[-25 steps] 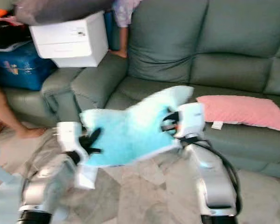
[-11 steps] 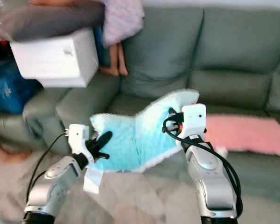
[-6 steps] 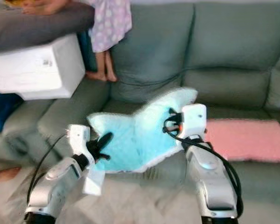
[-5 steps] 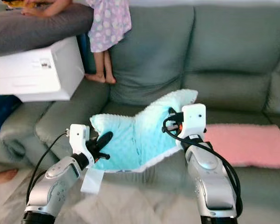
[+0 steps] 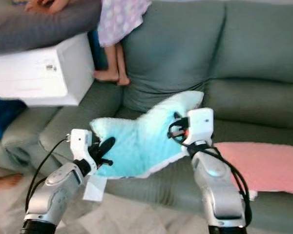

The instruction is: Move the pillow to the sofa

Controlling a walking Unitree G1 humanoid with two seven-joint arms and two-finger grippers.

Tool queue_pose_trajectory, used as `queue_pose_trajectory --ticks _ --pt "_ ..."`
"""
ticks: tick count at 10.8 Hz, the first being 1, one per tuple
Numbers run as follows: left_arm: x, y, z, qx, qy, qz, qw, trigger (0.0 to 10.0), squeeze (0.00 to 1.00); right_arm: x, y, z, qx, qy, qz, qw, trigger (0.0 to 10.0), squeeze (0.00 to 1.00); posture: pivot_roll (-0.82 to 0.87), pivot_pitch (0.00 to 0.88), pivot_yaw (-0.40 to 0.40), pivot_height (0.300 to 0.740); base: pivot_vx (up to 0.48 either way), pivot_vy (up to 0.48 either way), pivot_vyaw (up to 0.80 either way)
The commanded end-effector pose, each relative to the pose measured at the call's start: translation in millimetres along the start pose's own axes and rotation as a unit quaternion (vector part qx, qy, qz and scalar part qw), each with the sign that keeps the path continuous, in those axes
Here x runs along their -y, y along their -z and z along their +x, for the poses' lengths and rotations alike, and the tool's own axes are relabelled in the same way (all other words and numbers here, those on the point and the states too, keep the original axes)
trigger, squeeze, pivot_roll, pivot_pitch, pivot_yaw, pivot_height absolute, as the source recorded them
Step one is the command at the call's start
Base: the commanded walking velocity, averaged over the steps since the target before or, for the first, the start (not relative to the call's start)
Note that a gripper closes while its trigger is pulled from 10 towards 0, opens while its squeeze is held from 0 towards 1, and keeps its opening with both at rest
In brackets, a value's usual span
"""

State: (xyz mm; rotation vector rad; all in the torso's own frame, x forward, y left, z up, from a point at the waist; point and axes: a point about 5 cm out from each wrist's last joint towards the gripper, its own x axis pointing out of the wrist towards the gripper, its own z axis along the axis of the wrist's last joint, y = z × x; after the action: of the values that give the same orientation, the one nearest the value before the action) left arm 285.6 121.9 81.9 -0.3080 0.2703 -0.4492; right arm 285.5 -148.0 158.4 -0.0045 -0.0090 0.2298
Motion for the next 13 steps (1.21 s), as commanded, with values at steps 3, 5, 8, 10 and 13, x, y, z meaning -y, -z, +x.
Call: queue_pose_trajectory --ticks 3,5,8,10,13 --pt "-2.8 -5.8 1.0 0.005 -0.007 0.016 1.000 10.0 0.00 -5.6 -4.4 0.9 0.009 -0.008 0.001 1.000 10.0 0.00 -0.25 0.041 0.044 0.740 0.000 0.000 -0.79" --pt "-2.6 -6.2 1.1 0.009 -0.001 0.016 1.000 10.0 0.00 -5.6 -4.0 0.5 0.009 -0.007 0.001 1.000 10.0 0.00 -0.25 0.040 0.046 0.740 0.000 0.000 -0.79" --pt "-3.6 -6.0 1.1 0.009 -0.002 0.020 1.000 10.0 0.00 -4.8 -3.8 -0.4 0.010 -0.006 0.000 1.000 10.0 0.00 -0.26 0.037 0.045 0.740 0.000 0.000 -0.79" --pt "-3.4 -5.7 0.9 0.009 0.001 0.021 1.000 10.0 0.00 -4.7 -4.6 -0.7 0.013 -0.007 -0.002 1.000 10.0 0.00 -0.26 0.036 0.045 0.740 0.283 0.000 0.00" --pt "-2.0 -5.1 1.1 0.006 0.000 0.020 1.000 10.0 0.00 -5.2 -4.4 -0.5 0.013 -0.008 -0.002 1.000 10.0 0.00 -0.25 0.035 0.045 0.740 0.091 0.000 0.00"
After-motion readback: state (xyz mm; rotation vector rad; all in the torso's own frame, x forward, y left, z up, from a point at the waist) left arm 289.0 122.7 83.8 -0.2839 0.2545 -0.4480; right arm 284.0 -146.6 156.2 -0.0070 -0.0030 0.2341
